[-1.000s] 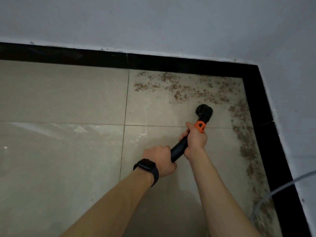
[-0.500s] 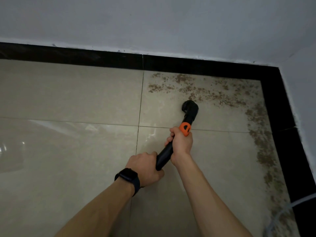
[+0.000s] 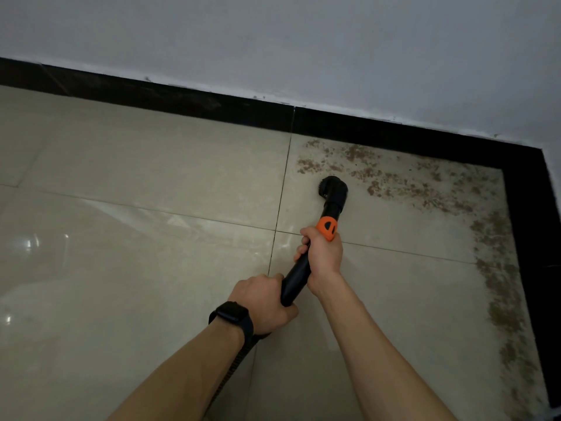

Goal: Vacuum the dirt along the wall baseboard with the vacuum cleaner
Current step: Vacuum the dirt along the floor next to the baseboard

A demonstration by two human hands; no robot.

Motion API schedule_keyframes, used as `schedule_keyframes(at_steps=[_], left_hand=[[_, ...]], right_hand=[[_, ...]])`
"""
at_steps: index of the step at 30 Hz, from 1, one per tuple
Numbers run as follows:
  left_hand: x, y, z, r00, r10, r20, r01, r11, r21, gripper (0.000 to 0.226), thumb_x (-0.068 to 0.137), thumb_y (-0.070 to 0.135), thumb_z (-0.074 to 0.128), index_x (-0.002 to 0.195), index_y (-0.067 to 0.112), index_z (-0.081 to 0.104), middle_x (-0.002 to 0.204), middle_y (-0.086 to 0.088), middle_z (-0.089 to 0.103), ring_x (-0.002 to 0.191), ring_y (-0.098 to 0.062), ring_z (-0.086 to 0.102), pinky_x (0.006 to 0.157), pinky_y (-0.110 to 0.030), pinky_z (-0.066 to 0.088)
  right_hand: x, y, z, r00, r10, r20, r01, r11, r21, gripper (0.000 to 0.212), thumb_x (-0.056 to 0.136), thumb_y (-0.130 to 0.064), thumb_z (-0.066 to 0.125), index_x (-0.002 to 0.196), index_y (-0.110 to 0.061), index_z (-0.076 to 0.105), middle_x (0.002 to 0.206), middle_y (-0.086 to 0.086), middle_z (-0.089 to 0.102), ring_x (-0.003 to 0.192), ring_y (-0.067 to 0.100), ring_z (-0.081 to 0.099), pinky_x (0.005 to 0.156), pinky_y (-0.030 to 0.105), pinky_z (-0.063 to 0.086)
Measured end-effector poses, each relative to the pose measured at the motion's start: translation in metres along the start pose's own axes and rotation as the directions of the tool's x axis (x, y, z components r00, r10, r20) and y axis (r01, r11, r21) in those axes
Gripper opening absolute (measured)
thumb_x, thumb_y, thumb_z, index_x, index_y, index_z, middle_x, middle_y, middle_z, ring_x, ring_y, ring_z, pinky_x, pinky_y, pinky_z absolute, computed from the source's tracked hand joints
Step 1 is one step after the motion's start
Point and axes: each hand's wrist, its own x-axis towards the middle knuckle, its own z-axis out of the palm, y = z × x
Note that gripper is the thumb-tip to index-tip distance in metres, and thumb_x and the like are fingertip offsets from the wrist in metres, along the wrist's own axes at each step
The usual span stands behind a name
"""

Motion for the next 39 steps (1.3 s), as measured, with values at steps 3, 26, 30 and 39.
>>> schedule_keyframes(at_steps=[3, 26, 30, 39], left_hand=[[0.002, -0.002, -0.003, 1.0, -0.02, -0.012, 0.019, 1.0, -0.016, 0.032, 0.073, 0.057, 0.052, 0.088, 0.03, 0.045, 0.068, 0.01, 0.051, 0.054, -0.008, 0.048, 0.048, -0.024, 0.036], [0.036, -0.021, -0.006, 0.984, -0.168, -0.052, 0.152, 0.962, -0.227, 0.028, 0.076, 0.049, 0.057, 0.093, 0.031, 0.045, 0.07, 0.011, 0.05, 0.057, -0.01, 0.049, 0.05, -0.025, 0.036], [0.05, -0.025, -0.011, 0.986, -0.157, -0.045, 0.139, 0.952, -0.272, 0.029, 0.075, 0.051, 0.059, 0.091, 0.032, 0.045, 0.072, 0.012, 0.051, 0.058, -0.008, 0.049, 0.049, -0.024, 0.035], [0.072, -0.016, -0.011, 0.978, -0.188, -0.091, 0.132, 0.894, -0.428, 0.027, 0.077, 0.048, 0.06, 0.091, 0.031, 0.045, 0.078, 0.008, 0.057, 0.069, -0.016, 0.06, 0.058, -0.028, 0.049]], right_hand=[[0.002, -0.002, 0.007, 1.0, -0.011, 0.019, 0.012, 1.0, -0.023, 0.02, 0.083, 0.001, 0.066, 0.093, -0.01, 0.052, 0.06, 0.002, 0.053, 0.043, 0.013, 0.046, 0.042, 0.026, 0.043], [0.028, -0.013, 0.056, 0.994, -0.022, 0.108, 0.039, 0.986, -0.159, 0.019, 0.083, 0.003, 0.061, 0.09, -0.011, 0.051, 0.059, 0.001, 0.05, 0.043, 0.012, 0.044, 0.042, 0.027, 0.042], [0.038, -0.02, 0.064, 0.995, -0.062, 0.08, 0.077, 0.977, -0.2, 0.02, 0.083, 0.002, 0.062, 0.093, -0.011, 0.051, 0.056, 0.001, 0.051, 0.042, 0.013, 0.045, 0.043, 0.028, 0.042], [0.064, -0.036, 0.073, 0.989, -0.117, 0.089, 0.137, 0.951, -0.277, 0.017, 0.082, -0.003, 0.065, 0.092, -0.011, 0.053, 0.057, -0.001, 0.054, 0.041, 0.013, 0.048, 0.047, 0.03, 0.045]])
